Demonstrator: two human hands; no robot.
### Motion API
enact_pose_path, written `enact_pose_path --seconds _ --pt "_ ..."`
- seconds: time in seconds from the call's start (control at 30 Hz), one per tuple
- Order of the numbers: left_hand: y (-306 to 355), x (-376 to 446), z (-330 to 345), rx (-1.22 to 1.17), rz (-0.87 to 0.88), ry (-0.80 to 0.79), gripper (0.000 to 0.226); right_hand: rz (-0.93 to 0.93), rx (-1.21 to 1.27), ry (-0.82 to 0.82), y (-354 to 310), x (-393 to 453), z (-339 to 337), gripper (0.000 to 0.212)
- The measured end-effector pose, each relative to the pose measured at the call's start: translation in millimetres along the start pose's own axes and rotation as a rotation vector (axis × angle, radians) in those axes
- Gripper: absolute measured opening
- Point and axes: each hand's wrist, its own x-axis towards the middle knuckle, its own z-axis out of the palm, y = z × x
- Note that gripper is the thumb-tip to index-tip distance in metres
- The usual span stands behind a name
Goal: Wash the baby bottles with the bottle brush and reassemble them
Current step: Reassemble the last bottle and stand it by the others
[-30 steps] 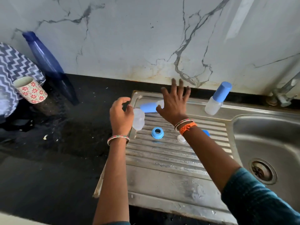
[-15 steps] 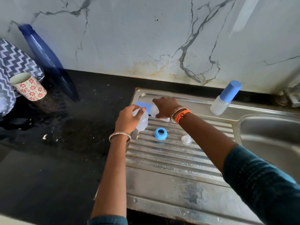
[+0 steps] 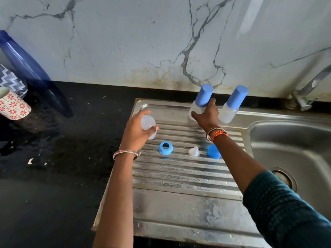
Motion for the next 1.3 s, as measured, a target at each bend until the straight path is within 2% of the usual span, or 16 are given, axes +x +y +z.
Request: enact_pose_path --seconds 0.23,0.3,0.37,0.47,0.53,0.6,0.67,0.8,0.9,1.03,1.1,1.13,1.2,1.23,1.27,1.3 --pt "8 1 1 0.014 0.03 0.018 0.057 -0.01 -0.044 -0.042 3 -1 7 0.063" --pt "9 0 1 0.012 0.04 0.008 0.059 0.003 -0.046 -0.051 0 -5 3 0.075" --pt "11 -2 0 -0.005 0.04 -0.005 0.064 -0.03 -0.072 0.042 -12 -15 -4 0.093" --pt "20 -3 1 -0.044 0.017 -0.024 0.077 -0.243 -0.042 0.314 -46 -49 -25 0.079" --pt "35 -6 3 -0.095 0.03 -0.049 0.085 -0.442 -0.042 0.159 -67 -77 -38 0.069" --pt "53 -9 7 -0.133 0.055 -0.102 0.095 -0.499 -0.064 -0.278 -79 -99 -46 0.08" --pt "70 -12 10 -0.142 0.081 -0.183 0.104 -0.457 -0.091 -0.497 -82 -106 -52 0.093" --pt "114 -22 19 -0.236 0.181 -0.3 0.111 -0.373 -0.107 -0.306 -86 -112 -103 0.091" --pt "150 -31 28 -0.547 0.236 -0.289 0.088 -0.216 -0.015 -0.224 -83 -111 -163 0.074" --pt "157 -32 53 -0.581 0.28 -0.224 0.049 0.054 0.42 -0.351 -47 -119 -253 0.028" --pt "148 -40 71 -0.571 0.248 -0.295 0.035 0.256 0.667 -0.332 -4 -126 -276 0.04" --pt "145 -46 82 -0.563 0.232 -0.345 0.032 0.428 0.631 -0.257 24 -130 -277 0.05" --pt "138 -60 100 -0.536 0.196 -0.413 0.029 0.651 0.087 -0.014 70 -143 -270 0.056" --pt "134 -65 107 -0.515 0.189 -0.421 0.029 0.653 -0.191 0.131 86 -151 -267 0.056" --pt "133 -67 112 -0.494 0.205 -0.425 0.029 0.628 -0.221 0.222 94 -154 -268 0.058" --pt "134 -69 116 -0.489 0.216 -0.441 0.029 0.59 -0.038 0.252 93 -153 -273 0.059"
